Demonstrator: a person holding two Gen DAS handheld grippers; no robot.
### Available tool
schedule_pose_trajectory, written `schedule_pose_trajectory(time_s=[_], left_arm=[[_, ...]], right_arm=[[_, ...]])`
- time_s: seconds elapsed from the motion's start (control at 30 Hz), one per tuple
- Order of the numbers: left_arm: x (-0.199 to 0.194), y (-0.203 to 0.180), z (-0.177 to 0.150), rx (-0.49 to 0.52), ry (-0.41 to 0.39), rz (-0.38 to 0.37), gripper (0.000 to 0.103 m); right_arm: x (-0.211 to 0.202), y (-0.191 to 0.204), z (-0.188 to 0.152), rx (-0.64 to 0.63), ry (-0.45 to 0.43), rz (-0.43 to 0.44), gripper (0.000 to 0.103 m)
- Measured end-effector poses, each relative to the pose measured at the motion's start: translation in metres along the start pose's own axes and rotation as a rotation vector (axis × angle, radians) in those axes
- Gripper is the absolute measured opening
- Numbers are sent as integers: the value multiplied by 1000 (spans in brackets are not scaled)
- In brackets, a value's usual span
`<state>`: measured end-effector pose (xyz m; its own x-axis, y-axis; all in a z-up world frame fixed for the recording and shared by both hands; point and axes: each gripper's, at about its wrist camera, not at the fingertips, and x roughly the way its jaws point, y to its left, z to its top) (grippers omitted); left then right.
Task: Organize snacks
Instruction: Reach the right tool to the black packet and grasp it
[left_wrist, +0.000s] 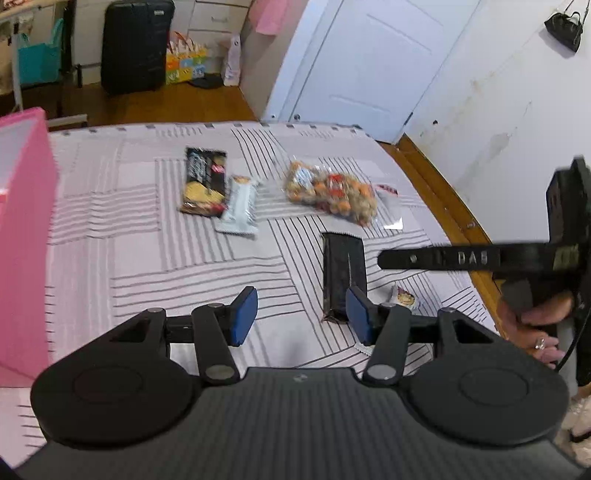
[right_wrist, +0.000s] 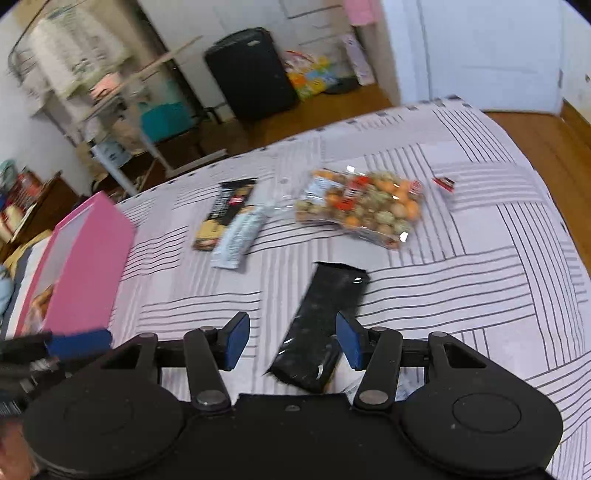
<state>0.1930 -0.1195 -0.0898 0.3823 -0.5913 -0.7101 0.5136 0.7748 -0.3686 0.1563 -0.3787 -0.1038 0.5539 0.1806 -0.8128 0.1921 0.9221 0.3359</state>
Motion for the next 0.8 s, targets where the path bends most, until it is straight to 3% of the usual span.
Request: schedule_pose_trajectory(time_s=[0.3,0.53,0.8], left_arm=[[66,-28,-24,107,0,-9,52],[97,-37,-30,73,-13,-55,53],[124,-48,-38,122,-13,-10,53]], right_arm=[[41,-23,3,113,69,2,57],[58,-32,3,166,117,23,57],[74,-19,8,111,110,3,62]])
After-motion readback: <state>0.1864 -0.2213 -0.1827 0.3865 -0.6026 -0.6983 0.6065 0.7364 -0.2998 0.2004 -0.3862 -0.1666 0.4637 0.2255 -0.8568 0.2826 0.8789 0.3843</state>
